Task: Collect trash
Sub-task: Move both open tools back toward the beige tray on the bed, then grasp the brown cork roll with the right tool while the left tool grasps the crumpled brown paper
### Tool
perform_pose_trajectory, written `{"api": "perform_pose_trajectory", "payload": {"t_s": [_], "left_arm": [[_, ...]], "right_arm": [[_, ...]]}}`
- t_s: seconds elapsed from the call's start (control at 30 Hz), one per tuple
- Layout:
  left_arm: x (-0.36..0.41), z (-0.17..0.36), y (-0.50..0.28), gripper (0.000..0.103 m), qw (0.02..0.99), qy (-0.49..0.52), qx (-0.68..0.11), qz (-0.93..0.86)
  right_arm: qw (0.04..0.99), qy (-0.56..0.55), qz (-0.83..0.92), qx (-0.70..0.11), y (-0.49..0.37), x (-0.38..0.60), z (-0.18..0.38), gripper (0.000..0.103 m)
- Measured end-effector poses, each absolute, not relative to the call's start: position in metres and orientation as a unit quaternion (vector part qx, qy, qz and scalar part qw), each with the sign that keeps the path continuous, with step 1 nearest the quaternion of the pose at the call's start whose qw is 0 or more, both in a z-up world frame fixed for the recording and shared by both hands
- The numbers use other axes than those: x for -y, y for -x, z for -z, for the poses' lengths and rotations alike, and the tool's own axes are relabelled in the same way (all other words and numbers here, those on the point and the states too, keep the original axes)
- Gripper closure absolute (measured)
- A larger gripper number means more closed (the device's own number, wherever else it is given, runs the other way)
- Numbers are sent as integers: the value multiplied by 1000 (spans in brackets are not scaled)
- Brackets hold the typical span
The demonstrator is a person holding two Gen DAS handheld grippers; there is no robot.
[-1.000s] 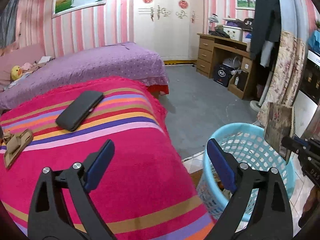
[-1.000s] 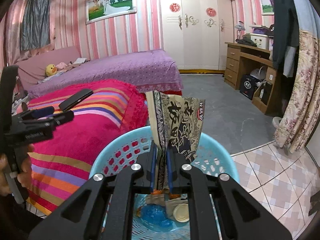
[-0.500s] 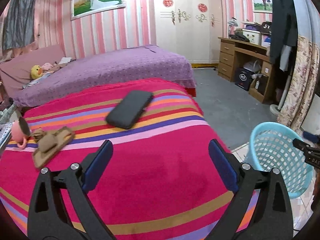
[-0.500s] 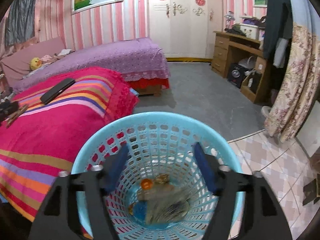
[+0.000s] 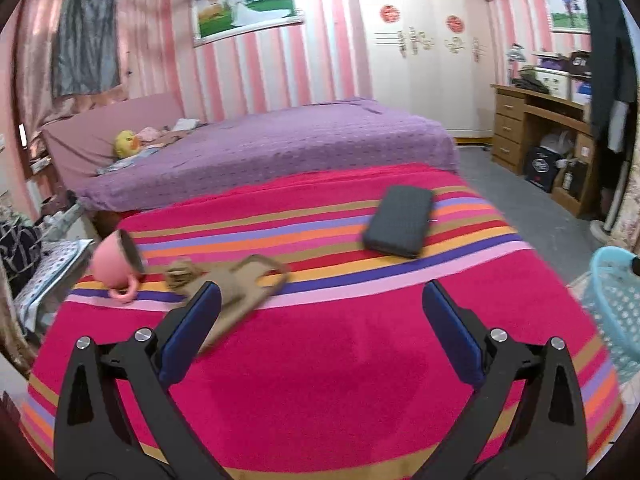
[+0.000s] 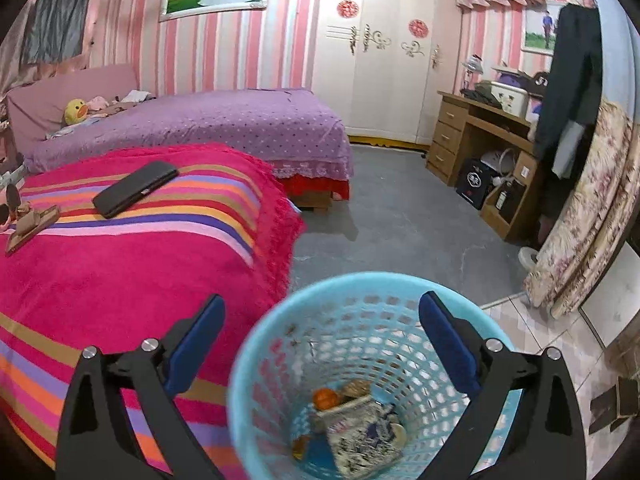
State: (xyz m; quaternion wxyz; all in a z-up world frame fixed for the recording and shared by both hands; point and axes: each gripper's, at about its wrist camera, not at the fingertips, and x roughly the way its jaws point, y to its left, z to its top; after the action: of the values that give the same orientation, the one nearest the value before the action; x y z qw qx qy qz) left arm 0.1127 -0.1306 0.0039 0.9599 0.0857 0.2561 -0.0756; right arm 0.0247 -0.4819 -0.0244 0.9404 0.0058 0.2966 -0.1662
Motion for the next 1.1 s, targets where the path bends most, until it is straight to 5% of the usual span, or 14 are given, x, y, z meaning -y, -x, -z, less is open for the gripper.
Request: {"api": "perform_pose_trajectory", "payload": {"t_s": [1.1], "left_arm": [[-153,18,-187,6,947,-11,-319,-47]], "right_arm": [[943,97,-67,-312,-187,125,32,5]]}}
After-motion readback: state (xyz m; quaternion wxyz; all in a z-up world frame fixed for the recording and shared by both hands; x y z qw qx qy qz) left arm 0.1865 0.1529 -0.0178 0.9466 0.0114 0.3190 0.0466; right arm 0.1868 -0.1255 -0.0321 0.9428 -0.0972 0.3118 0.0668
